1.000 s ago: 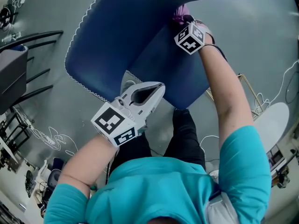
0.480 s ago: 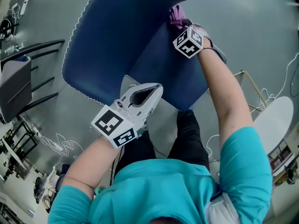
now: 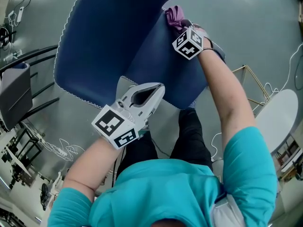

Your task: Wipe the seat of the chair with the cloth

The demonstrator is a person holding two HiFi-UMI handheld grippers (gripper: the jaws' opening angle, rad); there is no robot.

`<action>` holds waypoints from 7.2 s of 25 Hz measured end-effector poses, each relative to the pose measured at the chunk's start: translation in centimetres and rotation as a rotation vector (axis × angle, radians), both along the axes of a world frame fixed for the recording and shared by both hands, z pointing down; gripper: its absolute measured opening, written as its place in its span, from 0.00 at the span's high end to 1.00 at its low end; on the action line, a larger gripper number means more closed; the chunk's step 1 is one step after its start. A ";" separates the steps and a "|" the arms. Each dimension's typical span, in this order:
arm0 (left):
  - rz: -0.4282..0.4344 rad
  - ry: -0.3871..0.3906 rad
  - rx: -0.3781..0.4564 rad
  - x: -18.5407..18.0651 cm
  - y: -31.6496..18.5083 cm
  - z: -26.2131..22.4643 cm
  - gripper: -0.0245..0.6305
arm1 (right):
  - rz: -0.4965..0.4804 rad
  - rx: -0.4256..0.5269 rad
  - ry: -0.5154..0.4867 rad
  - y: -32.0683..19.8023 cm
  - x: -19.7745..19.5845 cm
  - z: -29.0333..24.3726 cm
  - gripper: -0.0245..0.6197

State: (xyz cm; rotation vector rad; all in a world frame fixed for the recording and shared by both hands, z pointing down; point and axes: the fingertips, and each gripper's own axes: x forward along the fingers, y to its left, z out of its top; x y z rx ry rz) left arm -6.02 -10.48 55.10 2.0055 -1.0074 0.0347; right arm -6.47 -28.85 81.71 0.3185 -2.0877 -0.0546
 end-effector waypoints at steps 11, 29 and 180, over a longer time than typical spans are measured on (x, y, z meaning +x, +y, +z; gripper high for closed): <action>0.021 -0.010 0.006 2.2 -0.1 0.0 0.96 | 0.008 0.007 0.005 0.7 3.2 0.2 0.89; 0.045 -0.009 0.021 4.9 0.6 -1.0 0.96 | 0.012 0.004 0.049 3.1 8.8 -0.1 0.89; -0.056 -0.248 0.148 -3.7 6.3 -5.8 0.96 | 0.029 -0.105 -0.010 17.6 0.3 -0.3 0.88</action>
